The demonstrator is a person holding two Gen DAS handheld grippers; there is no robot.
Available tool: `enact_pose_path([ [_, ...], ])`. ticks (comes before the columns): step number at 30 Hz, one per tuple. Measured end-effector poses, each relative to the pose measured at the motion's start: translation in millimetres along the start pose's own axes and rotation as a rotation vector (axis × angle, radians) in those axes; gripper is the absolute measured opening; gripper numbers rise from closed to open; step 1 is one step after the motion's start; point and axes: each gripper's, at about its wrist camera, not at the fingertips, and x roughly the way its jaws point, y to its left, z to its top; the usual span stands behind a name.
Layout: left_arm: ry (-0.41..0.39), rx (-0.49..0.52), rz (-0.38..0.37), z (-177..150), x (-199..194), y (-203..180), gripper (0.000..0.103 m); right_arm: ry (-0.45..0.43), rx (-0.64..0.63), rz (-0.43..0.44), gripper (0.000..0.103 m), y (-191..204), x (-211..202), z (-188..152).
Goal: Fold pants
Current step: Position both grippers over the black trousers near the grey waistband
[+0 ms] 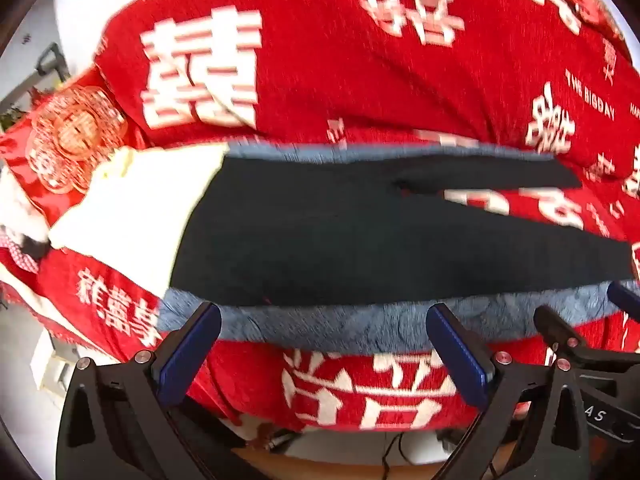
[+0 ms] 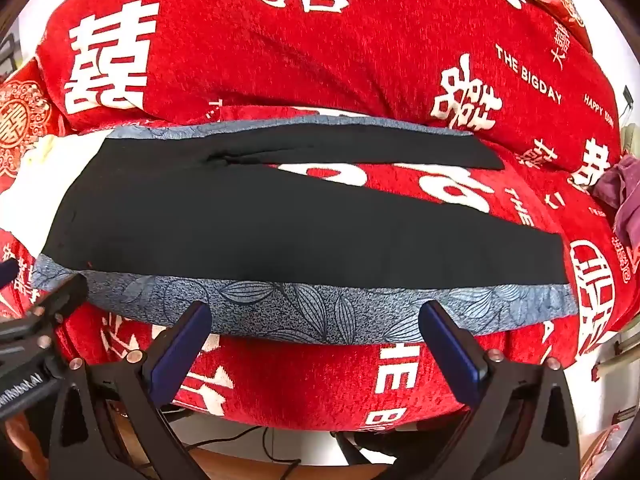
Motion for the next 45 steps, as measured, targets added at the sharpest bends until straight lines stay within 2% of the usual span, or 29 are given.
enact_pose_path([
  [2,-0.032,0.008,0.006,2.6,-10.7,0.6,0.103,-0.013,0.004,0.009,0.103,4.3,-7.2,3.1],
  [7,-0.048,0.022,-0.004,11.0,-18.5,1.1,0.103,-0.025,0.018,0.027,0.103,-0.2,-15.3,9.2],
  [17,-0.016,0.011,0.016,13.0,-18.9,5.5,0.103,-0.031,0.011,0.049,0.103,-2.3,-21.2,13.5],
  [20,-0.010,0.011,-0.002,13.9,-19.3,6.9,0.103,-0.031,-0.010,0.056,0.103,2.7,-22.9,12.7],
  [27,-0.085,0.010,-0.017,13.5,-30.5,5.3,0.103,-0.054,-0.081,0.055,0.103,17.2,-30.4,12.8],
  [31,-0.101,-0.009,-0.023,14.1,-29.6,9.4,0.103,-0.051,-0.091,0.054,0.103,20.4,-29.8,11.4],
  [35,-0.151,-0.018,-0.015,12.5,-34.4,10.9,0.103,-0.046,-0.092,0.055,0.103,20.9,-28.3,11.7],
  [45,-0.164,0.013,-0.011,12.2,-37.5,5.1,0.103,-0.047,-0.098,0.057,0.103,24.3,-28.0,10.8],
])
